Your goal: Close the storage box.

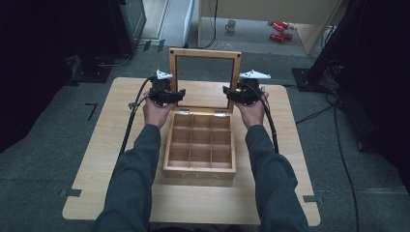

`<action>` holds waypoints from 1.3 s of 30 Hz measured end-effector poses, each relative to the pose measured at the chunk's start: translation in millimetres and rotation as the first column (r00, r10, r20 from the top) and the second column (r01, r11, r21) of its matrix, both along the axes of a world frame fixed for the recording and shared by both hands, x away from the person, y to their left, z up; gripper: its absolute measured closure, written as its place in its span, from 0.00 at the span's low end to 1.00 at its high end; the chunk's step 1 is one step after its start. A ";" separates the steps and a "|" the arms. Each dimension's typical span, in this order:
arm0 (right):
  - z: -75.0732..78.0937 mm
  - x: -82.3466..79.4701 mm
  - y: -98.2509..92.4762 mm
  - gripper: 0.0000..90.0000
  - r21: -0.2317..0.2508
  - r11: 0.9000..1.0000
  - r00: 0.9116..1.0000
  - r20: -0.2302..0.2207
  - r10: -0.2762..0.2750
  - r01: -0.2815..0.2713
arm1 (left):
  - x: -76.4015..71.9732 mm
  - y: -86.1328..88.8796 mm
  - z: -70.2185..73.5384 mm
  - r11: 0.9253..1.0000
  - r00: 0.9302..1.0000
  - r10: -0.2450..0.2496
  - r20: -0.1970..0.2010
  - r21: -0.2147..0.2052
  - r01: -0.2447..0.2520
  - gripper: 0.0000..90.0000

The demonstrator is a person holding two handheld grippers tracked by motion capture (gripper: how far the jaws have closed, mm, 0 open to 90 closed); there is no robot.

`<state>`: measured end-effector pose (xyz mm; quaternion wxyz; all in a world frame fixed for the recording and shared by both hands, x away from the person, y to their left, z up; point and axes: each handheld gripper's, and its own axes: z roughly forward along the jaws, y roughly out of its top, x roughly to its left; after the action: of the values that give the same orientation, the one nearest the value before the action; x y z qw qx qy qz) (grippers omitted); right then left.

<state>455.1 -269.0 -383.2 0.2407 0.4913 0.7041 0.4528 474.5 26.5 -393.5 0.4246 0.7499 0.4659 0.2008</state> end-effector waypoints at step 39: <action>1.9 -32.8 2.9 0.51 -0.023 1.000 0.996 0.089 -0.009 0.011 | -28.4 5.8 2.3 1.000 0.997 -0.008 0.078 0.008 0.007 0.54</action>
<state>422.4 -266.1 -381.2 0.2798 0.4715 0.6953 0.4647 446.0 32.3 -391.1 0.4404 0.7448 0.4453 0.2302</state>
